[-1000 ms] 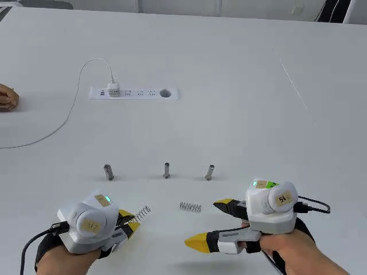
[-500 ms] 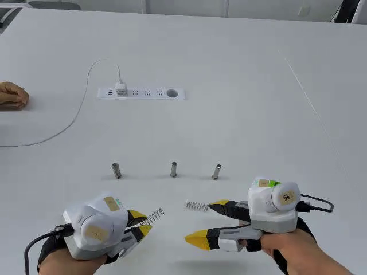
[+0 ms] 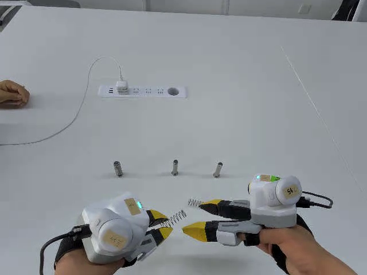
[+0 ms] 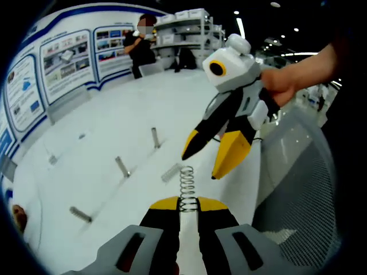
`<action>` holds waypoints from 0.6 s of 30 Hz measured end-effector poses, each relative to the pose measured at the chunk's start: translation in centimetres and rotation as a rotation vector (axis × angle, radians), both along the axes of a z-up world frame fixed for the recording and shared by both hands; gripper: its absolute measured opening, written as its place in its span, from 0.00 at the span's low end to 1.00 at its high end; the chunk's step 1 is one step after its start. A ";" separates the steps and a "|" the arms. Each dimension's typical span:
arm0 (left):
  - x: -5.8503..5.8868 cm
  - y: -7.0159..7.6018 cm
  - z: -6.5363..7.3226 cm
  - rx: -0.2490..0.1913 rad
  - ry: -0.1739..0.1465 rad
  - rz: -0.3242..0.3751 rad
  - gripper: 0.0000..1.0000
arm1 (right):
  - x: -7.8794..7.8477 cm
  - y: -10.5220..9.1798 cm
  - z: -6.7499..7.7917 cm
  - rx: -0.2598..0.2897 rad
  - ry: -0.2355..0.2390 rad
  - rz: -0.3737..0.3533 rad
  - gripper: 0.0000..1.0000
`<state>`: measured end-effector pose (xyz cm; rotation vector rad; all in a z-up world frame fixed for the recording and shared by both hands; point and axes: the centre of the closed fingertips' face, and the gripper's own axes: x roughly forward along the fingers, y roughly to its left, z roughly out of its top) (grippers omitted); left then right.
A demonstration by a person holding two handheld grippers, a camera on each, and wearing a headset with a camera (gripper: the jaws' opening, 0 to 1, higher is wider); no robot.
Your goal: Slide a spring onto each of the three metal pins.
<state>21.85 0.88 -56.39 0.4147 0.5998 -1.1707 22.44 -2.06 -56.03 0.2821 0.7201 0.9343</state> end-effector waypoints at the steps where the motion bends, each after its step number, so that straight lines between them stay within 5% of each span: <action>1: 0.0 -0.1 0.0 -0.001 -0.001 -0.003 0.10 | 0.0 0.0 0.0 0.004 -0.002 0.003 0.45; 18: -1.4 -1.5 0.5 -0.035 -0.002 -0.055 0.10 | -1.1 1.2 0.4 0.068 0.049 0.045 0.27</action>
